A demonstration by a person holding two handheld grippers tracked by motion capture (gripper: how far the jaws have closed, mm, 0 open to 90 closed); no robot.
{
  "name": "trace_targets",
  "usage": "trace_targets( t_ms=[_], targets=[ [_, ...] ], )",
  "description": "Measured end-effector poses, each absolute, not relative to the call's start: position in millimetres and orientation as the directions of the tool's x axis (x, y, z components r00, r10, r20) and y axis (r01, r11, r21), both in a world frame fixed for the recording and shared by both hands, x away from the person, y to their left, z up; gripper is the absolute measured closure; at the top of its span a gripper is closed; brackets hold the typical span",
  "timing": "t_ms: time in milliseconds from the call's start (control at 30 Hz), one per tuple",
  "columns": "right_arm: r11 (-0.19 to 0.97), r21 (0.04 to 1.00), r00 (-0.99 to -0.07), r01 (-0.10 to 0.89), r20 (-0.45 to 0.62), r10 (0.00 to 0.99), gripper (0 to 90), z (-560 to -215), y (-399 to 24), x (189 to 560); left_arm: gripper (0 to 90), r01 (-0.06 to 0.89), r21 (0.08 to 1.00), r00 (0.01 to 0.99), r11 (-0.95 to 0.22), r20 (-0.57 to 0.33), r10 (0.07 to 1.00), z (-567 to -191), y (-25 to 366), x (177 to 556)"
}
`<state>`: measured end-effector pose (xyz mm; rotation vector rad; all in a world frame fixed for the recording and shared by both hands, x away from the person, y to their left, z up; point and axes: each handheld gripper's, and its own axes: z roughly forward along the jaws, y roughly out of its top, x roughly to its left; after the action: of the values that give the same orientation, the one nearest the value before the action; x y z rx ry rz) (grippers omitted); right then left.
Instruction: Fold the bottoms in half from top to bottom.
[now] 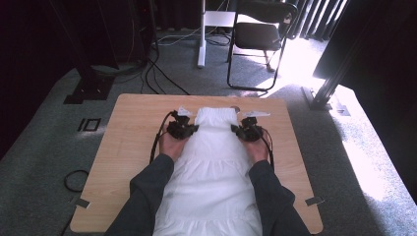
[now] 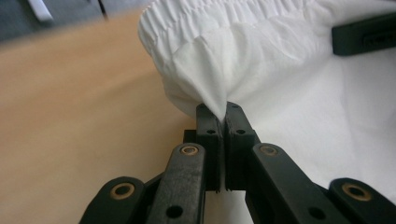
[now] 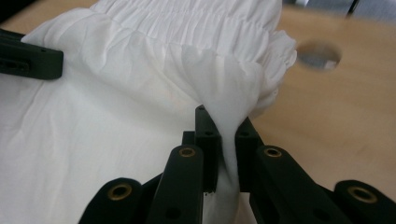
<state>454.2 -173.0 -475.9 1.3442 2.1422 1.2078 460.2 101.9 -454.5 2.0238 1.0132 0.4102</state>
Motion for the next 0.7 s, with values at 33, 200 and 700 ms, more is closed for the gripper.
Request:
trace_targets(
  t_ms=[33,200,700],
  targets=[
    [0.192,0.8,-0.496,0.569,0.147,0.856,85.3,-476,-173,454,88.2,0.513,0.787,0.624,-0.343,-0.067,0.779,-455,102,460],
    [0.133,0.868,-0.493,0.478,0.14,0.859,85.2,-434,-174,455,88.1,0.425,0.844,0.63,-0.328,-0.015,0.777,-409,103,458],
    [0.269,0.842,-0.642,0.468,0.115,0.758,84.3,-468,-188,343,86.7,0.391,0.817,0.781,-0.424,-0.05,0.623,-446,120,347]
  ],
)
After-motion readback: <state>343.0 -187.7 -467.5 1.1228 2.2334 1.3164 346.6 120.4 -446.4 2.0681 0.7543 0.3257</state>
